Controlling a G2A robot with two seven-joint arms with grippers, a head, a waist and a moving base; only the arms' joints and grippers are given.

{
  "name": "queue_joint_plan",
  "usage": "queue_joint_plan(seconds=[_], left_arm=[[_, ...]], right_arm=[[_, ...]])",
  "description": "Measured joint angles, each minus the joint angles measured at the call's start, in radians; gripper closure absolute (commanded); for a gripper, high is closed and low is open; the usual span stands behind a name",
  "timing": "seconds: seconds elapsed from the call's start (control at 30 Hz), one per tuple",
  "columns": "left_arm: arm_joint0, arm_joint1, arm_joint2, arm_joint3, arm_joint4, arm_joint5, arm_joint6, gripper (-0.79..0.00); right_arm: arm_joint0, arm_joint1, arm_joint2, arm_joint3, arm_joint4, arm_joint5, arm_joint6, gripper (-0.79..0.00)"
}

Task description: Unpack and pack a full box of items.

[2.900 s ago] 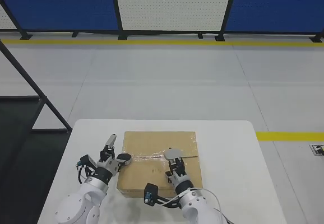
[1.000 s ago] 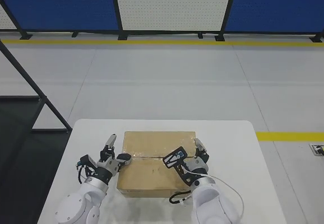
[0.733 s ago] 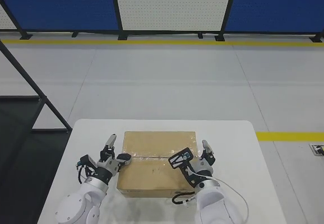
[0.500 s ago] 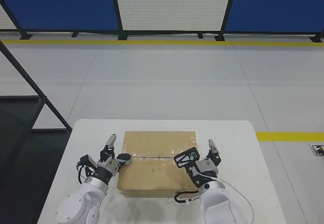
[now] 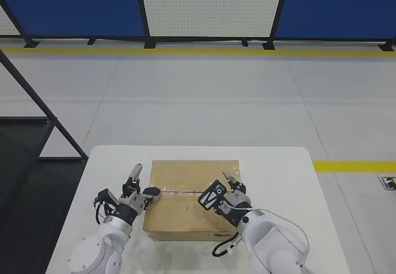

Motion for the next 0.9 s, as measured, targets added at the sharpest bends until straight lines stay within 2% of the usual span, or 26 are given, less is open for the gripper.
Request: queue_joint_plan(seconds=[0.17,0.27,0.37,0.47,0.53,0.6,0.67,0.8,0.9], left_arm=[[0.0,0.0,0.0,0.0,0.0,0.0,0.0,-0.785],[0.0,0.0,0.0,0.0,0.0,0.0,0.0,-0.785],[0.0,0.0,0.0,0.0,0.0,0.0,0.0,-0.785],[0.0,0.0,0.0,0.0,0.0,0.0,0.0,-0.785],[0.0,0.0,0.0,0.0,0.0,0.0,0.0,-0.785],[0.0,0.0,0.0,0.0,0.0,0.0,0.0,-0.785],[0.0,0.0,0.0,0.0,0.0,0.0,0.0,-0.785],[0.0,0.0,0.0,0.0,0.0,0.0,0.0,-0.785],[0.0,0.0,0.0,0.0,0.0,0.0,0.0,-0.785]], right_arm=[[-0.008,0.0,0.002,0.007,0.002,0.005,-0.011,0.0],[0.017,-0.008,0.011,0.044,0.107,-0.021,-0.014,0.0],[0.084,-0.025,0.022,0.115,0.319,-0.025,0.03,0.0],[0.181,-0.049,0.027,0.213,0.584,0.042,0.132,0.0],[0.247,-0.061,0.025,0.286,0.761,0.053,0.193,0.0],[0.259,-0.061,0.025,0.303,0.861,0.048,0.203,0.0],[0.252,-0.061,0.025,0.289,0.882,0.047,0.196,0.0],[0.25,-0.061,0.025,0.287,0.794,0.047,0.194,0.0],[0.247,-0.066,0.01,0.297,0.833,0.072,0.2,0.0]])
